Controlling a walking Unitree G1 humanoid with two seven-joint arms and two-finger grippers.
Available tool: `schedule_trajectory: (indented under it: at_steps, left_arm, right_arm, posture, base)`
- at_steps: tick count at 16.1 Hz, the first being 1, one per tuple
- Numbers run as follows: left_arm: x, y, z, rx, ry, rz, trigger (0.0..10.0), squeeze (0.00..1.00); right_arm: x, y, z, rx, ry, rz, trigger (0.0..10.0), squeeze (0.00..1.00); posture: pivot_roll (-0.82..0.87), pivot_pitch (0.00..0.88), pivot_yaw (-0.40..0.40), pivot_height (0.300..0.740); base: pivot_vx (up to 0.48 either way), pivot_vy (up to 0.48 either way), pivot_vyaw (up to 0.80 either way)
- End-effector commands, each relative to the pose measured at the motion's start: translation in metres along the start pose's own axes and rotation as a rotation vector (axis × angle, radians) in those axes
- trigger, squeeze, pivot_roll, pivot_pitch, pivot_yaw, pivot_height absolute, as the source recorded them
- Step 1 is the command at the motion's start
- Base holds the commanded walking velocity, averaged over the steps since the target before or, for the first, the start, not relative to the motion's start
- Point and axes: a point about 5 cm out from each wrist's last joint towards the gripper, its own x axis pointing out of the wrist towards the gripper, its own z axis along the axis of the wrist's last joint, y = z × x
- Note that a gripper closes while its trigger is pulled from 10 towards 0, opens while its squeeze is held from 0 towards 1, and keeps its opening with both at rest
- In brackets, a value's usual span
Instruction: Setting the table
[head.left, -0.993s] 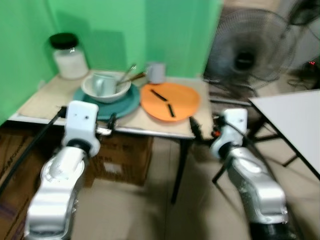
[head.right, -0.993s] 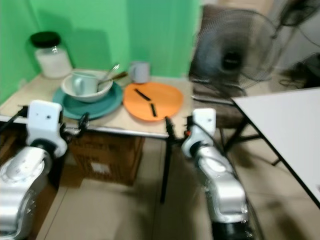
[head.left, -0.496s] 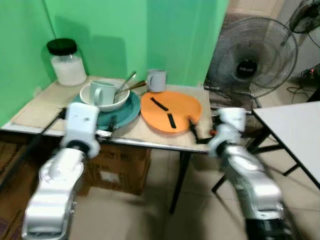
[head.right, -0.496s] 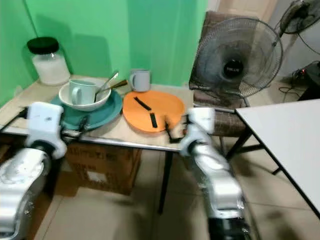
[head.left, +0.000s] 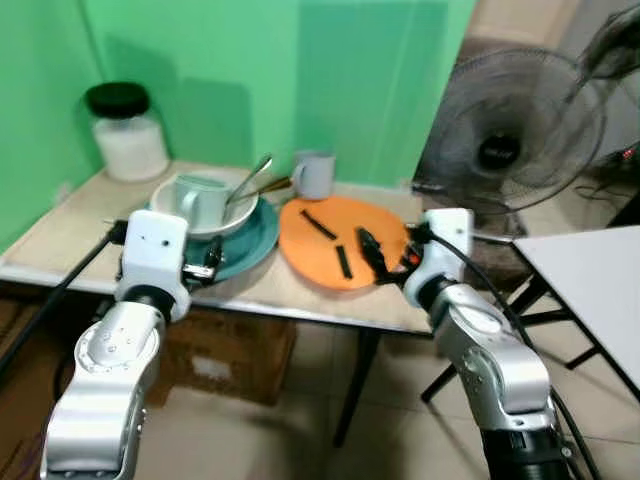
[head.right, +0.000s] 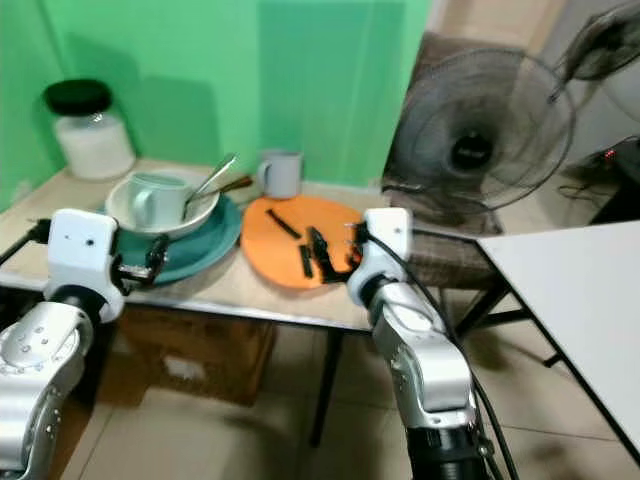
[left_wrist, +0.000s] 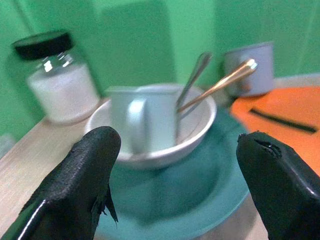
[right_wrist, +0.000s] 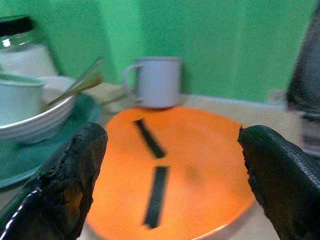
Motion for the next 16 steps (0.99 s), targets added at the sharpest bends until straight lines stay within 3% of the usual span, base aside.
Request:
schedule_trajectory:
  at_steps: [1, 4, 6, 8, 12, 13, 16]
  left_arm:
    - [0.0, -0.007, 0.004, -0.003, -0.017, -0.031, 10.0, 0.0]
    - [0.0, -0.009, 0.004, 0.009, -0.016, -0.047, 10.0, 0.0]
    - [-0.001, -0.013, 0.005, -0.001, -0.026, -0.096, 10.0, 0.0]
    - [-0.003, -0.018, 0.006, 0.034, -0.033, -0.169, 10.0, 0.0]
    - [-0.006, -0.023, 0.0, 0.064, -0.028, -0.291, 10.0, 0.0]
    - [-0.007, -0.022, -0.004, 0.081, -0.014, -0.316, 10.0, 0.0]
    - [-0.007, -0.017, -0.01, 0.109, 0.013, -0.297, 10.0, 0.0]
  right_arm:
    - [-0.003, -0.013, -0.001, 0.002, 0.016, -0.047, 10.0, 0.0]
    - [-0.001, -0.015, -0.001, 0.026, 0.032, -0.056, 10.0, 0.0]
    - [0.001, -0.017, -0.004, 0.043, 0.098, -0.06, 10.0, 0.0]
    - [0.004, -0.021, -0.007, 0.125, 0.149, -0.038, 10.0, 0.0]
    - [0.019, -0.045, -0.009, 0.252, 0.232, -0.11, 10.0, 0.0]
    - [0.031, -0.045, -0.002, 0.222, 0.239, -0.089, 10.0, 0.0]
    - [0.054, -0.027, 0.022, 0.041, 0.146, 0.012, 10.0, 0.0]
  posture:
    - [0.05, 0.0, -0.06, 0.74]
    - [0.04, 0.0, -0.059, 0.74]
    - [0.04, 0.0, -0.063, 0.74]
    - [0.04, 0.0, -0.064, 0.74]
    - [0.01, 0.0, -0.067, 0.74]
    - [0.0, 0.0, -0.069, 0.74]
    - [0.0, 0.0, -0.082, 0.74]
  base:
    - [0.315, 0.0, 0.0]
    - [0.315, 0.0, 0.0]
    - [0.144, 0.0, 0.0]
    - [0.0, 0.0, 0.0]
    - [0.0, 0.0, 0.0]
    - [0.0, 0.0, 0.0]
    - [0.0, 0.0, 0.0]
